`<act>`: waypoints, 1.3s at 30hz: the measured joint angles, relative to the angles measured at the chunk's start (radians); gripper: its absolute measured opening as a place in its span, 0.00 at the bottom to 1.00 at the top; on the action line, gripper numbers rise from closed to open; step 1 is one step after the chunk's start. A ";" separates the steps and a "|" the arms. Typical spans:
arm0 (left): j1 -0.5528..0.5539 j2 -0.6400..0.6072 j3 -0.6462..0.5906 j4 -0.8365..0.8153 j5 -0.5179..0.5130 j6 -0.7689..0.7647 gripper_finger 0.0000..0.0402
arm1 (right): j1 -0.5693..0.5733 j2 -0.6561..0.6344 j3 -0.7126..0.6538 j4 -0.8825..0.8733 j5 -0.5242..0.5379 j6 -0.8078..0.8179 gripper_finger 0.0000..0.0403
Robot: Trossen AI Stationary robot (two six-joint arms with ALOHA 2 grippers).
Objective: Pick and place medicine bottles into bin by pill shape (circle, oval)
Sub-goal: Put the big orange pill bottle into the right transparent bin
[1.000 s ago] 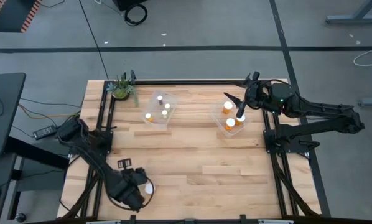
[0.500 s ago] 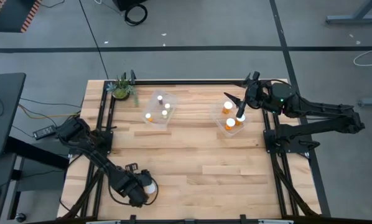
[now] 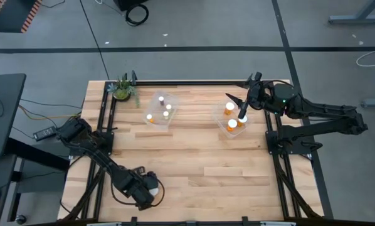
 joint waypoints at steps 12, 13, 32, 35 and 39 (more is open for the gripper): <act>0.004 0.000 0.000 0.107 -0.060 0.065 0.68 | 0.000 0.000 0.000 0.000 0.000 0.000 0.58; 0.004 0.000 0.000 0.117 -0.062 0.078 0.69 | 0.000 0.000 0.000 0.000 0.000 0.000 0.58; 0.069 0.000 0.000 0.201 -0.113 0.308 0.44 | 0.000 0.000 0.000 0.000 0.000 0.000 0.58; 0.099 0.000 0.000 0.228 -0.114 0.367 0.48 | 0.000 0.000 0.000 0.000 0.000 0.000 0.58; 0.148 0.000 0.000 0.259 -0.124 0.483 0.52 | 0.000 0.000 0.000 0.000 0.000 0.000 0.58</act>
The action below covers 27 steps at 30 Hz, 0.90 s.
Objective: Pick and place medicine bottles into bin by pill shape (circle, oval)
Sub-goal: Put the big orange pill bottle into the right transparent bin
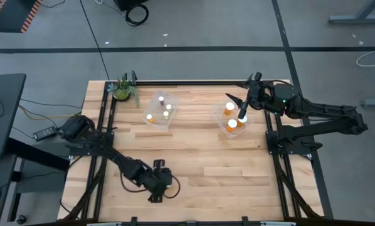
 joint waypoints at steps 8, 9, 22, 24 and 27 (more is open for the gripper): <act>0.148 0.000 0.000 0.029 -0.033 0.243 0.49 | 0.000 0.000 0.000 0.000 0.000 0.000 0.58; 0.169 0.000 0.000 0.043 -0.033 0.271 0.49 | 0.000 0.000 0.000 0.000 0.000 0.000 0.58; 0.425 0.000 0.000 0.240 0.007 0.516 0.49 | 0.000 0.000 0.000 0.001 0.000 -0.006 0.58; 0.459 0.000 0.000 0.274 0.028 0.538 0.50 | 0.000 0.000 0.000 0.007 0.000 -0.011 0.58; 0.505 0.000 0.000 0.338 0.051 0.579 0.50 | 0.000 0.000 0.000 0.012 0.000 -0.011 0.58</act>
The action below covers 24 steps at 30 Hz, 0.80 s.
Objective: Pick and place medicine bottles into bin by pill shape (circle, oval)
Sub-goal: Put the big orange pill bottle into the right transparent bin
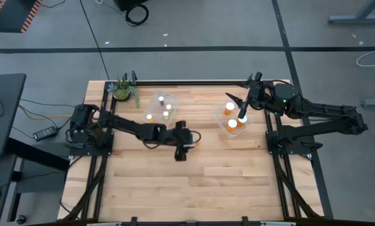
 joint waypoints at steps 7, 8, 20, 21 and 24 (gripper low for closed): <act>0.099 0.001 0.000 0.162 0.006 0.044 0.49 | 0.000 0.000 0.000 0.001 0.000 -0.009 0.58; 0.113 0.006 0.000 0.189 0.009 0.044 0.49 | 0.000 0.000 0.000 0.001 0.000 -0.012 0.58; 0.211 0.210 0.181 0.305 0.030 0.087 0.50 | -0.001 0.000 0.000 0.038 0.008 -0.025 0.58; 0.214 0.231 0.209 0.301 0.031 0.094 0.50 | -0.001 0.000 0.000 0.038 0.008 -0.026 0.58; 0.223 0.288 0.307 0.279 0.041 0.118 0.50 | -0.001 0.000 0.000 0.037 0.008 -0.027 0.58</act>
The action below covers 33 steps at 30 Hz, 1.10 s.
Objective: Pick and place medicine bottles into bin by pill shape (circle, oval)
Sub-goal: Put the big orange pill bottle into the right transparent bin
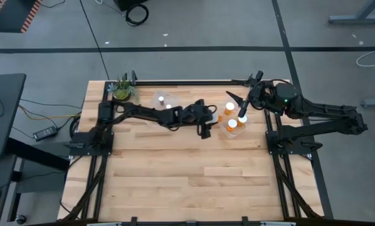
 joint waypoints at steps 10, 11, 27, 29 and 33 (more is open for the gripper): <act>0.034 0.166 0.261 -0.147 0.036 0.005 0.50 | -0.002 0.000 0.000 -0.009 0.000 -0.002 0.58; 0.038 0.181 0.282 -0.166 0.034 0.005 0.50 | -0.002 0.000 0.000 -0.009 0.000 -0.002 0.58; 0.093 0.323 0.510 -0.390 0.086 -0.082 0.49 | -0.002 0.000 0.000 -0.010 0.000 -0.001 0.58; 0.095 0.323 0.510 -0.400 0.087 -0.083 0.50 | -0.002 0.000 0.000 -0.010 0.000 -0.001 0.58; 0.094 0.323 0.510 -0.417 0.087 -0.083 0.51 | -0.002 0.000 0.000 -0.009 0.000 -0.001 0.58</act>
